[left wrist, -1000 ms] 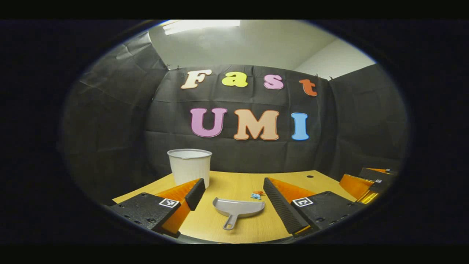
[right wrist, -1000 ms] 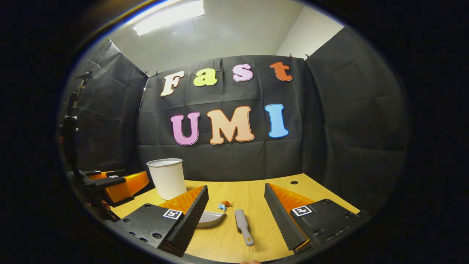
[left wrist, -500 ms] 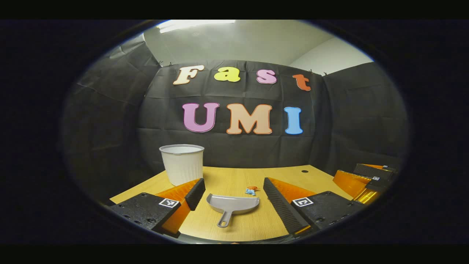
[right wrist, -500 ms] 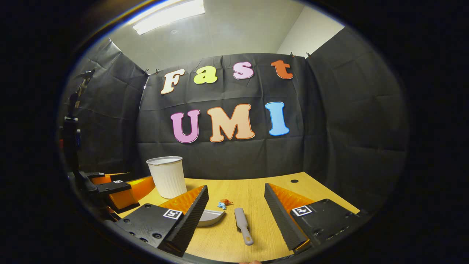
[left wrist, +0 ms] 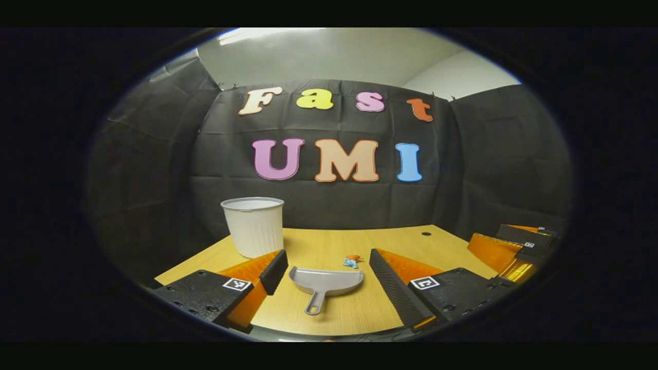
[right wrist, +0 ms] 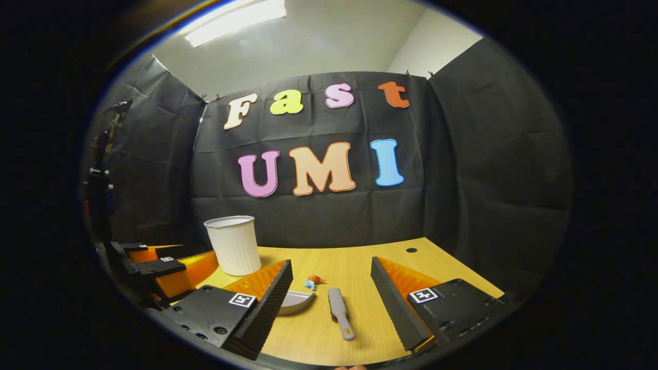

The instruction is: Pick up the small broom and dustpan from the desktop, sweep the trash into the dustpan with the broom, and then empty the trash into the garbage bin.

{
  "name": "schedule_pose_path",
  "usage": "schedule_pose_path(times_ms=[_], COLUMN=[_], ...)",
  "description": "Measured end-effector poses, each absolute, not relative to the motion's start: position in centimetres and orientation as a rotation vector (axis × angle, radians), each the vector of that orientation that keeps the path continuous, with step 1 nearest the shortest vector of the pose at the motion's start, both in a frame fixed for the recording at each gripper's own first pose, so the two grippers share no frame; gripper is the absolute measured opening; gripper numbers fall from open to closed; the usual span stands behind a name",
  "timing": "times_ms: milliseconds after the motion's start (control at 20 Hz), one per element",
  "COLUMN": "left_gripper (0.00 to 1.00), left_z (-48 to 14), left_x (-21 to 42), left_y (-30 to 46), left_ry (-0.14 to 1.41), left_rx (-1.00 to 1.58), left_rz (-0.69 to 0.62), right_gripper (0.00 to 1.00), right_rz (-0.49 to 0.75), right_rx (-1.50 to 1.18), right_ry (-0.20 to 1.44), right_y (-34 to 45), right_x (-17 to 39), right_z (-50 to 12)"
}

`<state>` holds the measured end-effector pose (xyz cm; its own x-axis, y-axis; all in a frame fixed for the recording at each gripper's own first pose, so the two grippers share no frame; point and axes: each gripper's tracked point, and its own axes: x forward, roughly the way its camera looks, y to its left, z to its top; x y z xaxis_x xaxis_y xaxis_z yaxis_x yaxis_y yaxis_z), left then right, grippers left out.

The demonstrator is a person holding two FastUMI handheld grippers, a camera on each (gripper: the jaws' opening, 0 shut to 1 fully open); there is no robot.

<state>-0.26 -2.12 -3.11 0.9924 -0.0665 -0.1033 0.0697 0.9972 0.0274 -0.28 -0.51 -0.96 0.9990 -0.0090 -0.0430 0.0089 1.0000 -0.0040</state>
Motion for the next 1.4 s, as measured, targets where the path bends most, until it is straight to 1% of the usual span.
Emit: schedule_pose_path(times_ms=[50, 600, 1050, 1250, 1300, 1350, 1400], left_gripper=[0.96, 0.96, 0.96, 0.96, 0.99, 0.96, 0.96], left_z=[-3.2, -3.7, -5.2, -7.7, -8.7, -9.4, -10.4], left_x=[-0.3, -0.6, -0.6, -0.1, 0.1, 0.5, 0.9], left_y=[-2.1, -2.3, -2.7, -3.2, -3.0, -2.6, -2.2], left_ry=[0.104, 0.124, 0.172, 0.258, 0.291, 0.318, 0.352], left_rx=[0.029, 0.025, 0.022, 0.018, 0.021, 0.025, 0.034], left_rz=[-0.07, -0.066, -0.11, -0.171, -0.18, -0.177, -0.177], right_gripper=[0.92, 0.92, 0.92, 0.92, 0.92, 0.92, 0.92], right_rz=[-0.01, -0.02, -0.022, -0.055, -0.062, -0.064, -0.063], right_rx=[-0.006, 0.008, 0.034, 0.021, 0.014, 0.008, 0.001], right_ry=[0.042, 0.065, 0.114, 0.152, 0.165, 0.177, 0.2], right_y=[-0.5, -1.3, 0.1, -0.1, -0.2, -0.3, -0.4], right_x=[-0.3, -0.5, -0.4, 0.4, 1.0, 1.6, 2.3], right_z=[-0.9, -1.1, -2.7, -4.0, -4.5, -5.1, -5.8])
